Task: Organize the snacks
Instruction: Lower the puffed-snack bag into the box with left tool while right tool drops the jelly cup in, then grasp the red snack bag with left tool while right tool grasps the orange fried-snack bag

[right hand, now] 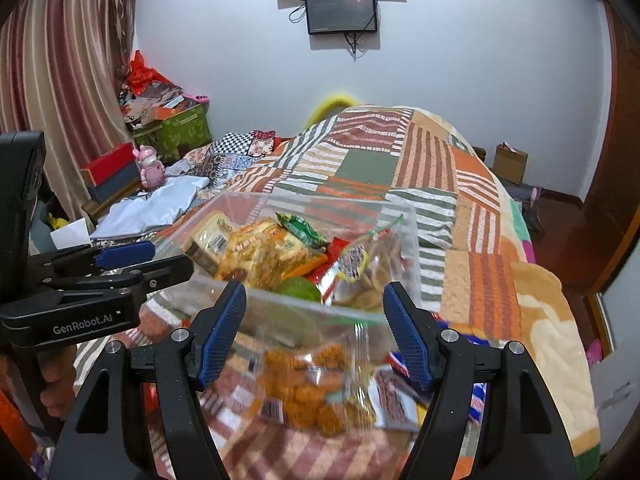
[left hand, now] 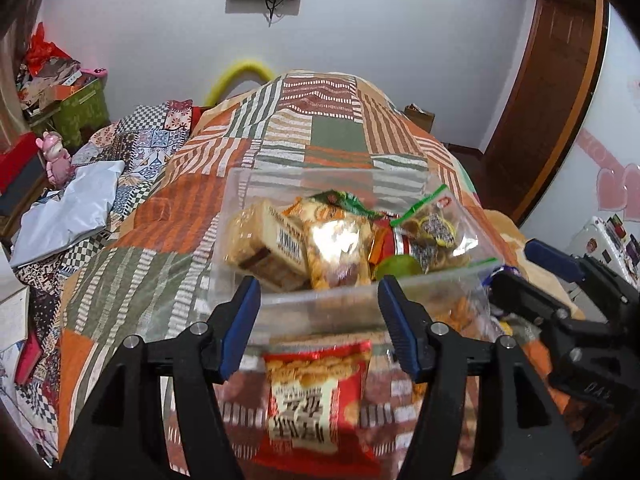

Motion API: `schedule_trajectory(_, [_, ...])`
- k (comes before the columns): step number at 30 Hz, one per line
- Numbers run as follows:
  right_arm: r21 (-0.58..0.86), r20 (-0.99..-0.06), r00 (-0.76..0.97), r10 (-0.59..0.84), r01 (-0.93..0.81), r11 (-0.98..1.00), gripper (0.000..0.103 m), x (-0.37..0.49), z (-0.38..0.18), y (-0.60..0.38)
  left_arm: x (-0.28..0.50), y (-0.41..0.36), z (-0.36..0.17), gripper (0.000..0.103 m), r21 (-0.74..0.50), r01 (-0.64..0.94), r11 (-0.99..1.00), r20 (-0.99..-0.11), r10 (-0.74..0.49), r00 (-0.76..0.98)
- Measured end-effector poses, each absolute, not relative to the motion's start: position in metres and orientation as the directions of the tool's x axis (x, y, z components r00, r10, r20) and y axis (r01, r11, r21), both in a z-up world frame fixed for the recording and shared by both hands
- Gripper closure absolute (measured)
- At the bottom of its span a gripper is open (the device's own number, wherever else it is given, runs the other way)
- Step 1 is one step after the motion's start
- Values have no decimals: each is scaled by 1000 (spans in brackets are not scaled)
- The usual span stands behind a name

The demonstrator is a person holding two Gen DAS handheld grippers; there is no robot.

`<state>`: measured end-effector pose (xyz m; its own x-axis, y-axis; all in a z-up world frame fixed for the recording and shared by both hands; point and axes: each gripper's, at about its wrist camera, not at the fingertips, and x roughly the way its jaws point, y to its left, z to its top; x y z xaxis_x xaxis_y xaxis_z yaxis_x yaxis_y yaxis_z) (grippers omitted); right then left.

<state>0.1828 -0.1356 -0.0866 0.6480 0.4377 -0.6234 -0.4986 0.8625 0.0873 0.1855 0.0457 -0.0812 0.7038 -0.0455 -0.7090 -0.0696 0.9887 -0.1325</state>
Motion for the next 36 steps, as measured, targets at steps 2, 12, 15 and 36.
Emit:
schedule_trajectory(2, [86, -630, 647, 429, -491, 867, 35, 177, -90, -141, 178, 45, -85, 38, -121, -68, 990, -713, -39, 700])
schedule_trajectory(12, [96, -697, 602, 389, -460, 883, 34, 168, -122, -160, 156, 49, -125, 34, -127, -73, 989, -785, -55, 617])
schedule_trajectory(15, [119, -712, 578, 398, -459, 880, 34, 168, -131, -162, 151, 49, -134, 19, -130, -70, 989, -785, -59, 616])
schedule_trajectory(36, [73, -795, 477, 374, -537, 841, 21, 181, -158, -120, 157, 39, -168, 12, -202, 14, 979, -819, -177, 546])
